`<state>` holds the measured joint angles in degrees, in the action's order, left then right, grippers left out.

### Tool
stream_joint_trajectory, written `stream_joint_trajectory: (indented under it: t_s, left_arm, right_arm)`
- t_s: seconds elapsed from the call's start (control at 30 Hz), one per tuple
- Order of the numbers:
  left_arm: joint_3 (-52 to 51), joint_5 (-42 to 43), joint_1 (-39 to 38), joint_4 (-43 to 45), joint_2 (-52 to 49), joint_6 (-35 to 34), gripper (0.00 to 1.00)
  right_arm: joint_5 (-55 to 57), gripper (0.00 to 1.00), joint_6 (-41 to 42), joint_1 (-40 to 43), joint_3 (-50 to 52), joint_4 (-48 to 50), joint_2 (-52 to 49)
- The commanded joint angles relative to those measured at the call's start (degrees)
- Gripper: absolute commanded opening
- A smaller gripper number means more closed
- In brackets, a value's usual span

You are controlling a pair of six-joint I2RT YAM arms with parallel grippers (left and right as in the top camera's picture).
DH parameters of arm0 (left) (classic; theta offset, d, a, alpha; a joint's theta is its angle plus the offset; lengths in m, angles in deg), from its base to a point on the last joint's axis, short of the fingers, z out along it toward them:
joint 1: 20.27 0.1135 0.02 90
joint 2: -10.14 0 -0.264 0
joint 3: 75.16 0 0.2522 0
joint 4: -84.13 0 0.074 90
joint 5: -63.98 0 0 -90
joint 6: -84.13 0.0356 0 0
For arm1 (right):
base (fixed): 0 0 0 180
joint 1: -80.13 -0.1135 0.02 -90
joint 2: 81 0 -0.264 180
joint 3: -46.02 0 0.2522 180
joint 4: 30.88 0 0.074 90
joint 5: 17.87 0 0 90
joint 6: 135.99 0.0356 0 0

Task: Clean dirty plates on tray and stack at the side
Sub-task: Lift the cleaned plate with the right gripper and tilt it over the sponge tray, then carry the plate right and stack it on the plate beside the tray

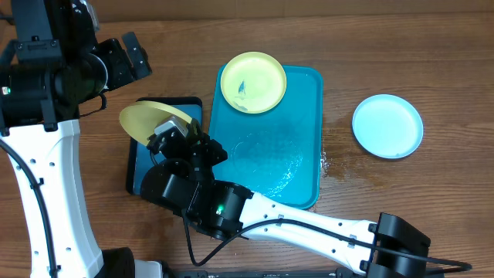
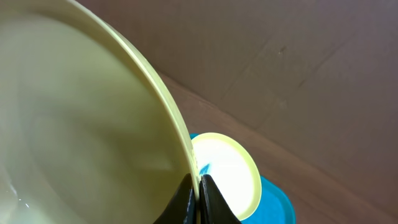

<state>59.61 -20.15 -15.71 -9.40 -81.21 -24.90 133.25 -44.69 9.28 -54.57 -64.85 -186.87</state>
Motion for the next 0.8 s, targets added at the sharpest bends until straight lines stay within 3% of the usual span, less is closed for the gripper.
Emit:
stream_joint_trajectory:
  t_s: [0.0,0.17,0.33,0.57,0.63,0.77]
  left_arm:
    - [0.33,0.79,0.31,0.09,-0.13,1.25,1.0]
    - [0.33,0.79,0.31,0.09,-0.13,1.25,1.0]
    - [0.33,0.79,0.31,0.09,-0.13,1.25,1.0]
    - [0.33,0.79,0.31,0.09,-0.13,1.25,1.0]
    - [0.33,0.79,0.31,0.09,-0.13,1.25,1.0]
    - [0.33,0.79,0.31,0.09,-0.13,1.25,1.0]
  right_arm:
    - [1.11,0.04,5.73,0.76,-1.01,-0.42,0.09]
    - [-10.19,0.04,19.61,4.5,-1.03,-5.97,1.53]
    - [-37.81,0.04,38.97,18.95,-1.01,-17.11,8.39]
    - [-70.58,0.04,40.35,53.07,-1.03,-28.68,16.48]
    - [-75.97,0.04,37.88,65.11,-1.01,-33.66,16.83]
    - [-76.22,0.04,33.73,81.7,0.42,-41.66,15.41]
